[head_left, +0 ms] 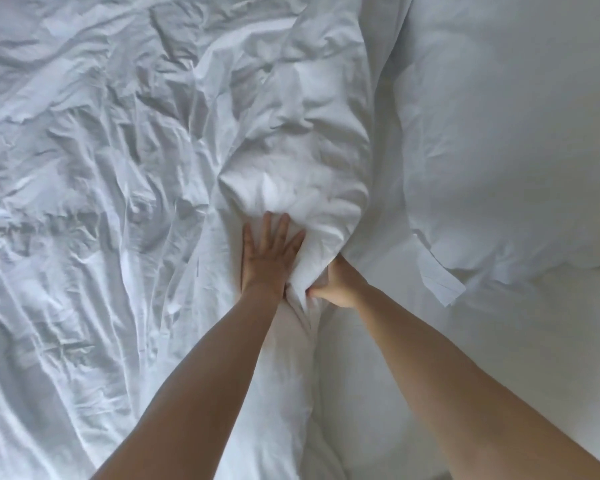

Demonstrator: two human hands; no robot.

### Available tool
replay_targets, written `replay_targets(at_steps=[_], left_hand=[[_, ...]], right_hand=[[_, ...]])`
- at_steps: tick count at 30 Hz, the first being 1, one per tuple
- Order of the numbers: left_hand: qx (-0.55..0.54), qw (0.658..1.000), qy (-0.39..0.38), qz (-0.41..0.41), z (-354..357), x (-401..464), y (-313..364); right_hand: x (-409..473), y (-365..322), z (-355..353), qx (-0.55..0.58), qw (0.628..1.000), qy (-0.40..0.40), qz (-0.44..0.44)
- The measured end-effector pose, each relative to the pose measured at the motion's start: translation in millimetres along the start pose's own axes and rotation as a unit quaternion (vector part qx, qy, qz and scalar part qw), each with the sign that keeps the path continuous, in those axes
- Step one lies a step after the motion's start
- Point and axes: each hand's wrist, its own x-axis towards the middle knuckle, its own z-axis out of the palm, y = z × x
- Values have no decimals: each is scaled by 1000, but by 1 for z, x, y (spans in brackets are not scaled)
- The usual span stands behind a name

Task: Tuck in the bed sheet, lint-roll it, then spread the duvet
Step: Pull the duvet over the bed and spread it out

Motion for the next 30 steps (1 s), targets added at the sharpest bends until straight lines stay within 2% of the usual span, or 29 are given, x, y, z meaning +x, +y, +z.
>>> replay_targets(at_steps=[5,13,17,20,23,25,26,28,30], left_hand=[[-5,1000,24,-2,12,0,-4],[-21,998,65,6,7,-30,-10],[-42,996,78,1,-15,-69,-6],[-41,987,153,15,-29,-109,2],[-151,958,243,37,-47,-160,9],[-304,924,225,64,-59,-190,13],[-345,912,213,68,-63,-205,14],[-385,890,235,68,-68,-227,11],[-368,897,229,89,-66,-243,8]], right_hand=[[6,-13,14,145,989,12,31],[-11,-37,17,50,996,63,32],[-59,-50,4,82,989,119,39],[-113,-65,-6,81,980,171,54],[-175,-92,-26,53,965,257,25],[-213,-120,-47,43,938,343,-15],[-231,-136,-55,48,923,379,-44],[-261,-156,-59,71,898,424,-97],[-280,-155,-49,88,892,428,-117]])
